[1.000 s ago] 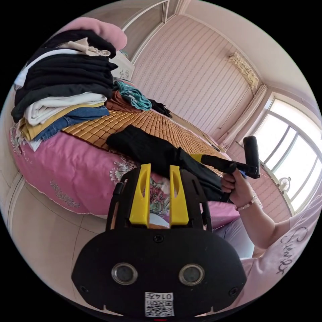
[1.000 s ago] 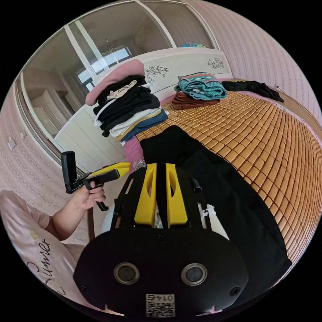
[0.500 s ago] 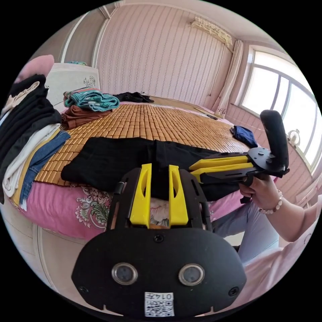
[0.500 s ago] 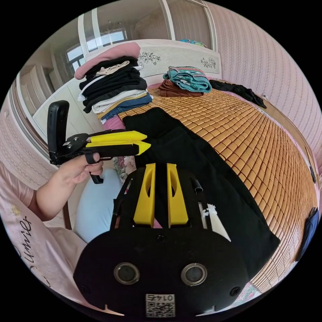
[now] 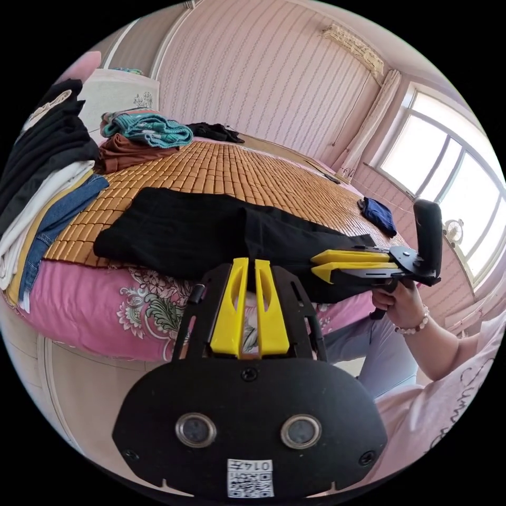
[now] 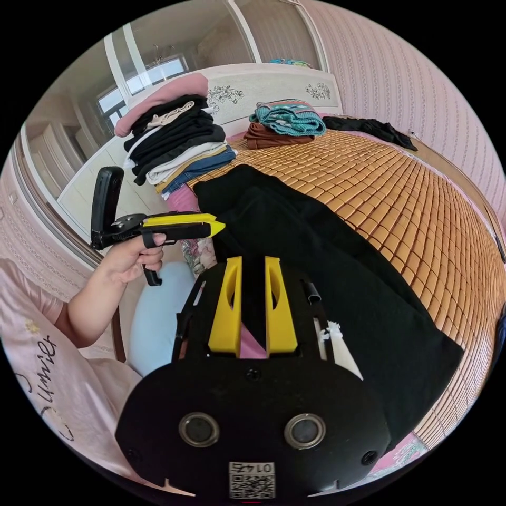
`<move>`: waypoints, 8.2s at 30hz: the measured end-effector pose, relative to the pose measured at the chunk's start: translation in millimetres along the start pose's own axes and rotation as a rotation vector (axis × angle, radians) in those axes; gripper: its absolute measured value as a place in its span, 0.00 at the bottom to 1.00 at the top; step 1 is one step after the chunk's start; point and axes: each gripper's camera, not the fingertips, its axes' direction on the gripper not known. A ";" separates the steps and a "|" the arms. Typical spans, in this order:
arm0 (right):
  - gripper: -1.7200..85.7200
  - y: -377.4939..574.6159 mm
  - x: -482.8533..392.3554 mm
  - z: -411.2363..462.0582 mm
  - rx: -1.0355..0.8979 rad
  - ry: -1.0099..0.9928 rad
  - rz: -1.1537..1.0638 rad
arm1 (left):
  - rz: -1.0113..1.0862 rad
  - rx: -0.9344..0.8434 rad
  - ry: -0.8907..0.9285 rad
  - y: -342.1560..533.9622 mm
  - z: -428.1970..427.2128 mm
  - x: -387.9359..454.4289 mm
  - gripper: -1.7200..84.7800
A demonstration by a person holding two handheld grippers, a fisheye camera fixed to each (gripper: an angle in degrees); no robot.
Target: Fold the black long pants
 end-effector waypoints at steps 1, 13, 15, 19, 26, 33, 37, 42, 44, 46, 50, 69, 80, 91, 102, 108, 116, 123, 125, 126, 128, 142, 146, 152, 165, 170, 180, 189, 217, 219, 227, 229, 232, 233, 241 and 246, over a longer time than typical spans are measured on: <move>0.10 -0.4 -1.0 -2.9 0.007 0.011 -0.009 | 0.012 0.014 -0.004 -1.6 -2.8 1.3 0.06; 0.13 -93.5 25.2 14.8 -0.018 0.037 -0.159 | -0.042 -0.052 -0.015 -1.6 12.0 1.1 0.13; 0.13 -106.5 29.5 36.4 -0.112 0.018 -0.183 | -0.046 -0.057 -0.005 -2.7 12.2 -0.6 0.12; 0.06 -113.2 43.5 45.7 -0.194 -0.037 -0.210 | -0.025 -0.047 0.022 -1.2 9.0 1.1 0.08; 0.02 -112.9 48.4 -16.5 -0.068 -0.083 -0.252 | 0.074 0.074 -0.023 1.2 -34.9 30.3 0.08; 0.02 -115.4 49.2 -33.2 -0.062 -0.059 -0.312 | 0.052 0.103 0.012 10.1 -39.5 28.2 0.07; 0.02 -127.8 50.2 -50.9 -0.007 -0.092 -0.345 | -0.005 0.207 0.035 13.3 -73.2 17.9 0.06; 0.03 -192.5 31.6 -35.9 -0.006 -0.185 -0.400 | -0.072 0.283 -0.165 2.7 -116.2 -18.3 0.07; 0.04 -215.6 28.2 -8.5 -0.038 -0.218 -0.365 | -0.158 0.234 -0.283 1.9 -108.9 -58.1 0.08; 0.05 -225.6 42.6 31.4 -0.102 -0.234 -0.234 | -0.213 0.158 -0.281 7.3 -93.2 -87.9 0.09; 0.05 -189.5 80.1 5.1 -0.040 -0.271 -0.118 | -0.190 0.155 -0.293 31.6 -103.3 -89.1 0.09; 0.08 95.7 188.4 -128.1 0.194 -0.178 0.536 | 0.195 -0.043 -0.076 15.8 12.9 115.8 0.08; 0.04 115.5 187.4 -176.4 0.172 -0.048 0.534 | 0.298 -0.136 0.125 42.6 16.7 193.8 0.01; 0.02 -14.6 105.5 -124.0 0.007 0.023 0.165 | 0.351 0.015 0.066 27.0 -5.3 226.5 0.01; 0.02 -152.5 61.7 27.7 -0.333 0.193 -0.029 | 0.415 -0.005 0.034 39.3 35.3 235.3 0.01; 0.02 -187.4 42.5 50.1 -0.505 0.206 -0.096 | 0.487 0.012 0.001 46.3 33.1 245.8 0.01; 0.02 -207.2 6.8 73.5 -0.608 0.334 -0.210 | 0.440 0.043 0.029 50.8 32.3 241.4 0.01; 0.01 -217.7 8.3 70.7 -0.645 0.266 -0.182 | 0.405 0.000 0.049 41.3 32.5 240.1 0.01; 0.01 -223.8 9.3 63.9 -0.670 0.230 -0.164 | 0.421 -0.030 0.046 37.9 31.8 242.2 0.01; 0.01 -228.2 9.0 59.1 -0.660 0.238 -0.166 | 0.420 -0.033 0.045 37.8 31.6 242.5 0.01; 0.01 -233.3 10.1 58.2 -0.649 0.281 -0.171 | 0.414 -0.030 0.035 39.8 32.0 244.4 0.01; 0.02 -182.3 46.0 43.8 -0.571 0.227 -0.081 | 0.471 -0.073 0.052 31.8 53.1 246.0 0.01; 0.02 -141.8 66.5 12.6 -0.355 0.153 0.046 | 0.415 -0.089 0.081 23.4 59.2 238.8 0.01; 0.02 -45.7 54.9 -88.3 0.076 0.083 0.117 | 0.384 -0.058 0.061 19.2 55.3 242.9 0.01; 0.11 220.2 114.3 -185.2 0.444 0.059 0.577 | 0.418 -0.041 0.241 -35.4 53.7 274.7 0.09; 0.12 248.2 131.7 -207.0 0.510 0.071 0.568 | 0.519 -0.075 0.244 -89.2 96.4 333.4 0.13; 0.10 279.0 153.1 -216.5 0.453 0.063 0.578 | 0.622 -0.241 0.194 -167.1 236.2 435.5 0.15; 0.04 300.4 158.7 -240.7 0.474 0.040 0.558 | 0.489 -0.538 0.313 -196.5 327.2 435.9 0.01; 0.06 156.4 75.6 -197.9 0.326 -0.180 0.150 | 0.084 0.065 0.134 -73.5 29.3 59.6 0.10; 0.06 172.2 76.0 -213.4 0.329 -0.065 0.184 | 0.039 0.053 0.205 -52.7 35.6 52.0 0.11; 0.09 198.0 70.5 -196.1 0.106 0.160 0.306 | 0.163 -0.073 0.209 -20.6 88.3 111.0 0.14; 0.09 196.3 63.1 -194.9 0.119 0.199 0.304 | 0.211 -0.098 0.171 -13.5 93.2 117.4 0.13; 0.08 193.0 61.7 -194.9 0.092 0.207 0.313 | 0.245 -0.061 0.160 -1.4 88.3 112.2 0.12; 0.08 193.3 62.1 -194.1 0.080 0.204 0.312 | 0.220 -0.056 0.178 1.7 88.8 105.9 0.12; 0.08 199.8 78.4 -212.0 0.096 0.150 0.417 | 0.193 -0.009 0.223 15.5 55.5 90.3 0.04; 0.14 194.4 109.2 -238.5 0.282 0.162 0.492 | 0.204 -0.046 0.165 38.2 57.6 75.8 0.04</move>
